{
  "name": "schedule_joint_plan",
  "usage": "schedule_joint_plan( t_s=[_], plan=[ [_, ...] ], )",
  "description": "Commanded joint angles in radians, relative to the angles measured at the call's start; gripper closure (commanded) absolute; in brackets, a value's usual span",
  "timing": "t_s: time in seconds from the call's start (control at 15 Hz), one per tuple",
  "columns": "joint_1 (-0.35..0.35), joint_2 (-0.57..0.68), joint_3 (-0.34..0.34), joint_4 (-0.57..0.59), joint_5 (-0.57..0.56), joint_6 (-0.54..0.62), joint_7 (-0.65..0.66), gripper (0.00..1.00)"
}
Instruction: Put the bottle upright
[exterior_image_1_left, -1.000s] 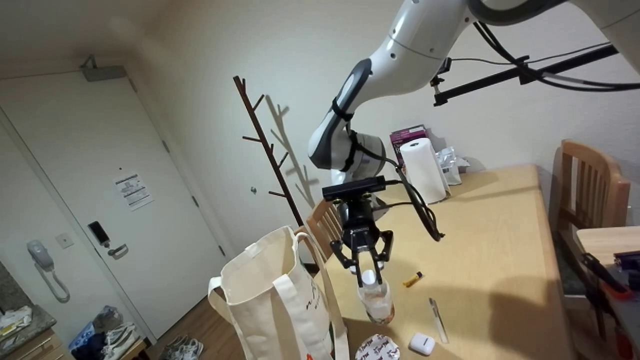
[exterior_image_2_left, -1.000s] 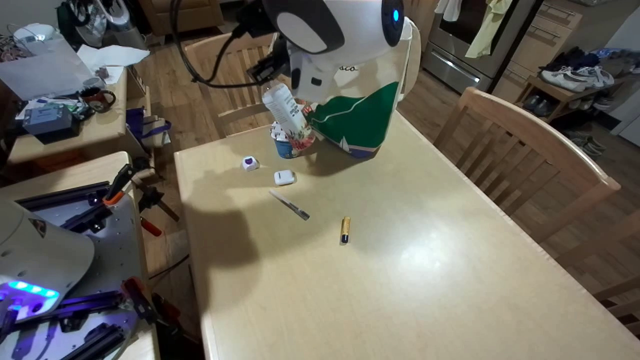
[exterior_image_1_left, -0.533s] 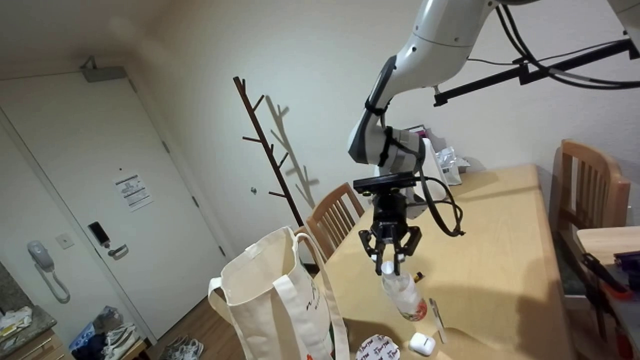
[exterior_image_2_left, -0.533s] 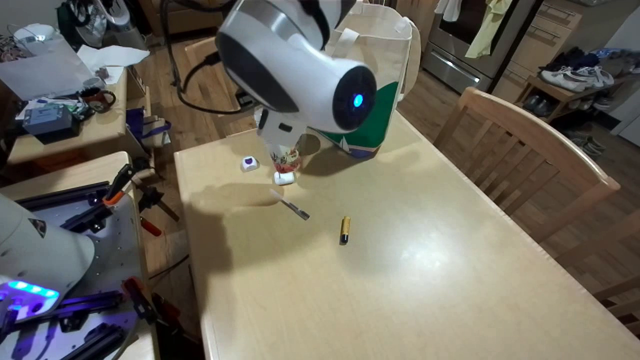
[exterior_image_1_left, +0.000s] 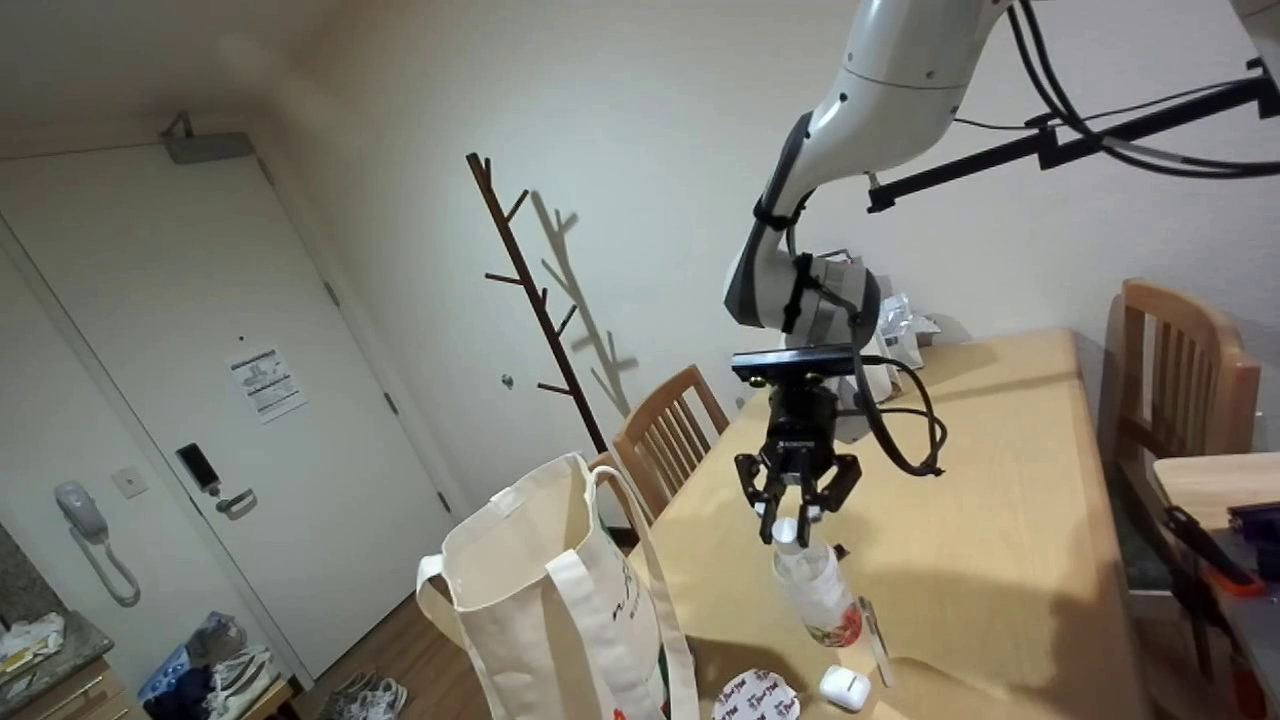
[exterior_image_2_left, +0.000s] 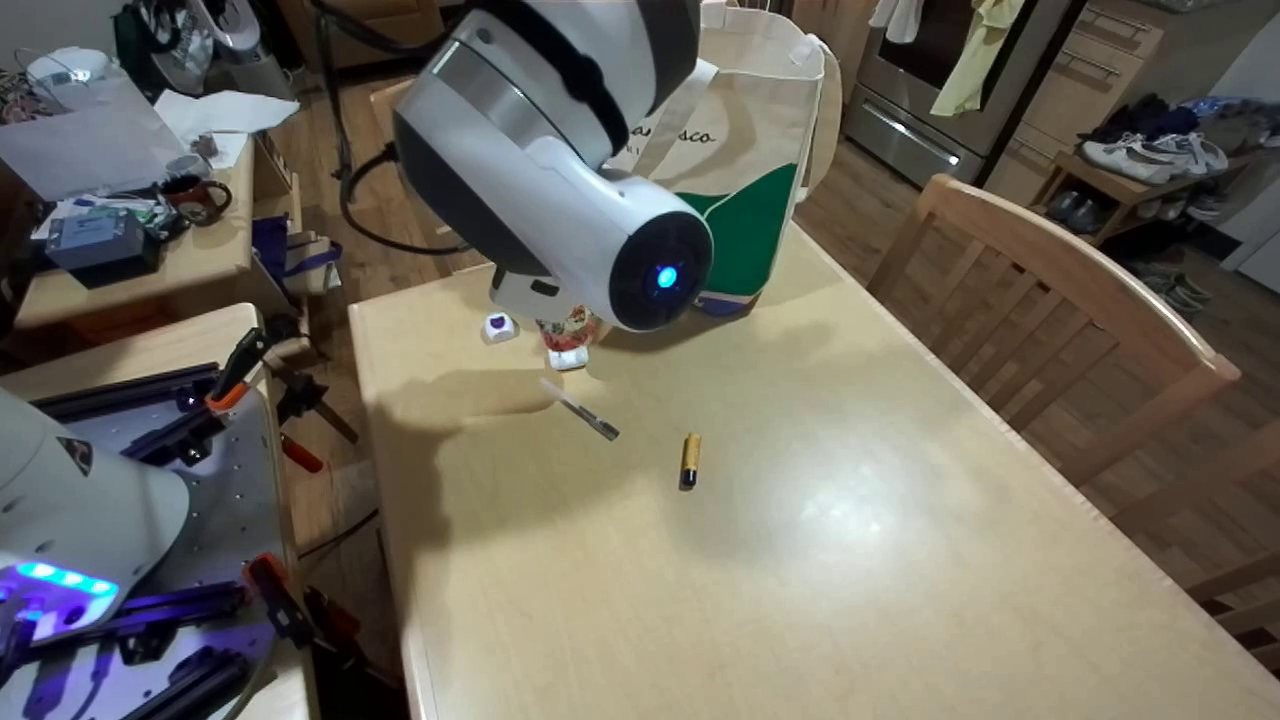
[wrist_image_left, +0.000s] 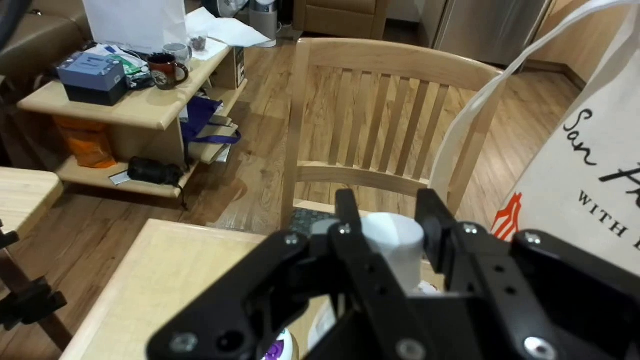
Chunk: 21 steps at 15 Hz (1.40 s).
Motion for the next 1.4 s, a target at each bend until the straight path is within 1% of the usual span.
schedule_joint_plan(
  t_s=[0.0, 0.13, 0.27, 0.4, 0.47, 0.6, 0.67, 0.73, 0.93, 1.07, 1.2, 1.33],
  plan=[
    [-0.058, 0.024, -0.016, 0.041, 0.009, -0.108, -0.116, 0.92],
    [-0.093, 0.028, -0.036, 0.049, 0.012, -0.167, -0.178, 0.92],
    [-0.142, 0.06, -0.059, 0.063, 0.038, -0.276, -0.223, 0.92],
    [-0.178, 0.1, -0.081, 0.074, 0.054, -0.361, -0.19, 0.92],
    [-0.14, 0.051, -0.081, 0.052, 0.021, -0.29, -0.182, 0.67],
    [-0.169, 0.08, -0.097, 0.057, 0.03, -0.335, -0.183, 0.67],
    [-0.172, 0.089, -0.099, 0.059, 0.033, -0.339, -0.183, 0.92],
    [-0.172, 0.104, -0.098, 0.07, 0.033, -0.35, -0.155, 0.92],
    [-0.187, 0.132, -0.108, 0.084, 0.033, -0.378, -0.129, 0.92],
    [-0.199, 0.136, -0.127, 0.062, 0.039, -0.38, -0.116, 0.92],
    [-0.199, 0.127, -0.15, 0.023, 0.041, -0.359, -0.076, 0.92],
    [-0.2, 0.122, -0.171, -0.02, 0.054, -0.332, -0.064, 0.92]
  ],
)
